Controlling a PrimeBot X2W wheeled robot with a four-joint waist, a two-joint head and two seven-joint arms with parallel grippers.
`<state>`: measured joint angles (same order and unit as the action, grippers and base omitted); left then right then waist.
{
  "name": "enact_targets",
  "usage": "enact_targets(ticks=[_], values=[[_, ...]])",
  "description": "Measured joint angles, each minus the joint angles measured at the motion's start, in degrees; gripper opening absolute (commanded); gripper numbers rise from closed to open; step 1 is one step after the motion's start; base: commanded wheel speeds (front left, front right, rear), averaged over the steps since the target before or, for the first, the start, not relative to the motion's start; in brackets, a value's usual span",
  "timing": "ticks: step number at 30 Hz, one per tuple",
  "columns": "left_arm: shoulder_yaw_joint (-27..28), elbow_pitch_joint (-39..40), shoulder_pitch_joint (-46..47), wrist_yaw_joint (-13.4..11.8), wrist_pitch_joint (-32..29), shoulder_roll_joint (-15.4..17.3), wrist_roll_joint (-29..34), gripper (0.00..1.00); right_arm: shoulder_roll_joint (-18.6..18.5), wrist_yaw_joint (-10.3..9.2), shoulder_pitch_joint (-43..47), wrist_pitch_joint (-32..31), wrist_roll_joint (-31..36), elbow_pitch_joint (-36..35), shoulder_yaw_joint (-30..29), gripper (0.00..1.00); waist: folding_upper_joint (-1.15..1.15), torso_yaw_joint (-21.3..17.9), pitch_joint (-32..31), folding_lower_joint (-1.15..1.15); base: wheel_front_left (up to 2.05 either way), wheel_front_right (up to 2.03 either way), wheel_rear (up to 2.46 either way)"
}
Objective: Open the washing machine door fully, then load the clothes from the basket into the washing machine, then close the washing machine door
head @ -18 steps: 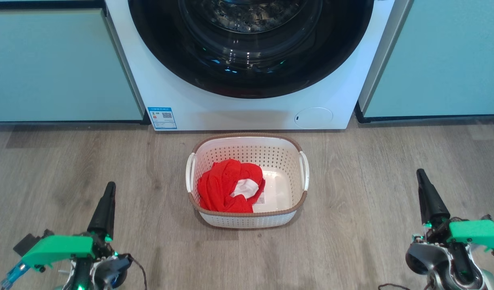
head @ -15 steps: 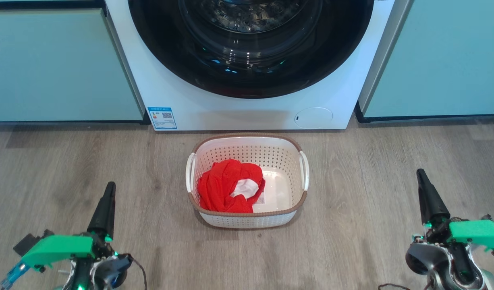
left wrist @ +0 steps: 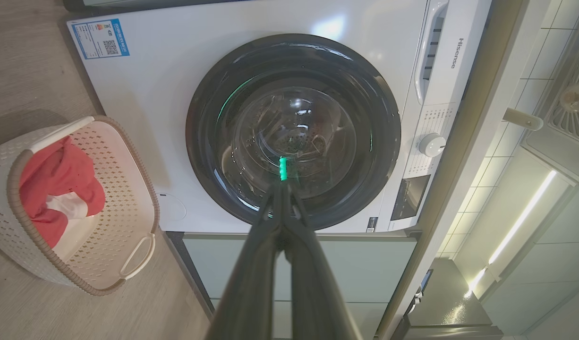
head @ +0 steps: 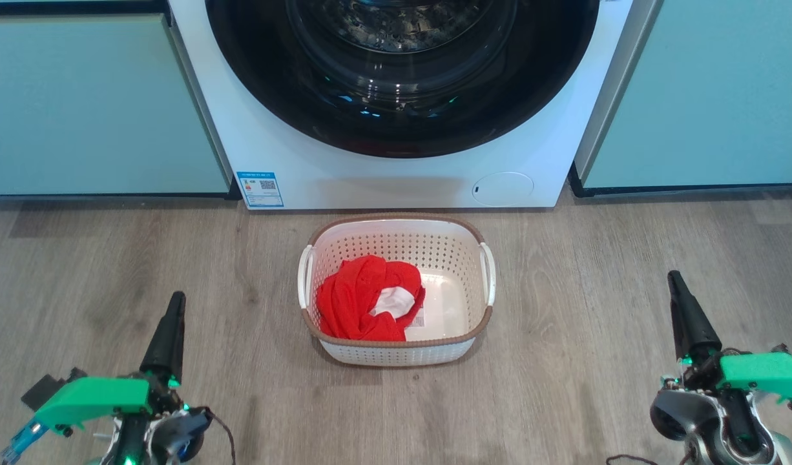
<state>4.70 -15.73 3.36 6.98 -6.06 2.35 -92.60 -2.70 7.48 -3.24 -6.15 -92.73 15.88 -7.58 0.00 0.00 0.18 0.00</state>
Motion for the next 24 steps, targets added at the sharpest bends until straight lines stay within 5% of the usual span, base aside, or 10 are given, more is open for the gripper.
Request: enact_targets(ticks=[14, 15, 24], values=[[0.0, 0.0, 0.0, 0.0, 0.0, 0.0, 0.0, 0.00, 0.0, 0.00, 0.0, 0.0, 0.0, 0.0, 0.0, 0.00, 0.00, 0.0, 0.0, 0.00, 0.00, 0.00, 0.00], [0.0, 0.0, 0.0, 0.0, 0.0, 0.0, 0.0, 1.00, 0.0, 0.00, 0.0, 0.0, 0.0, 0.0, 0.0, 1.00, 0.00, 0.0, 0.0, 0.00, 0.00, 0.00, 0.00], [-0.5, -4.7, -4.4, -0.2, 0.6, -0.6, 0.0, 1.00, 0.6, 0.01, 4.0, 0.2, 0.0, 4.7, 0.5, 1.00, 0.00, -0.1, -0.2, 0.00, 0.00, 0.00, 0.00]])
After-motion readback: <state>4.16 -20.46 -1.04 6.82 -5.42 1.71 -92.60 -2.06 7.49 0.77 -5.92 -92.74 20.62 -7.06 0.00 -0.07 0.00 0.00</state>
